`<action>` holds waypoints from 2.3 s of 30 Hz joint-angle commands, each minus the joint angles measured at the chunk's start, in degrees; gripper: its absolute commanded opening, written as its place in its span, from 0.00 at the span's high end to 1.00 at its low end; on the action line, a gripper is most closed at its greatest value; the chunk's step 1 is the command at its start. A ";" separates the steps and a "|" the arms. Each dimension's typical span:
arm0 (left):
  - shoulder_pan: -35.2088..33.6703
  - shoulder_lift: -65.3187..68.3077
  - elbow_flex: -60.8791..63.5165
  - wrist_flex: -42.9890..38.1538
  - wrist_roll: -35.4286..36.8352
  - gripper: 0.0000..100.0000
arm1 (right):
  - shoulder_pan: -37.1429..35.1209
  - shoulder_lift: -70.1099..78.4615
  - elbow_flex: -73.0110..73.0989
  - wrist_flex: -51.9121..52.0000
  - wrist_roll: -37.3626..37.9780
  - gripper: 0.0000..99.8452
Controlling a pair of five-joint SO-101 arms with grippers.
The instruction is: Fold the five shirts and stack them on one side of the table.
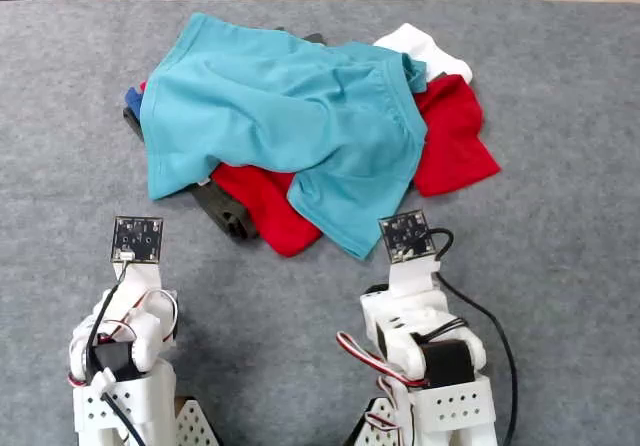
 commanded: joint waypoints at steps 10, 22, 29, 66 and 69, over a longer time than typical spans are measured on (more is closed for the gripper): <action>-0.04 -0.70 0.75 0.18 -0.18 0.97 | -0.53 -4.26 -0.31 0.35 -0.18 0.99; -0.40 -0.70 0.75 0.18 -0.09 0.97 | -0.53 -4.26 -0.31 0.35 -0.18 0.99; 0.04 -0.70 0.57 -0.88 -0.09 0.97 | -0.53 -4.26 -0.31 0.35 -0.18 0.99; 8.31 112.62 -81.89 -23.21 25.93 0.83 | -0.53 -4.26 -0.31 0.35 -0.18 0.99; 8.04 113.67 -86.02 -18.11 25.85 0.97 | -0.53 -4.26 -0.31 0.35 -0.18 0.99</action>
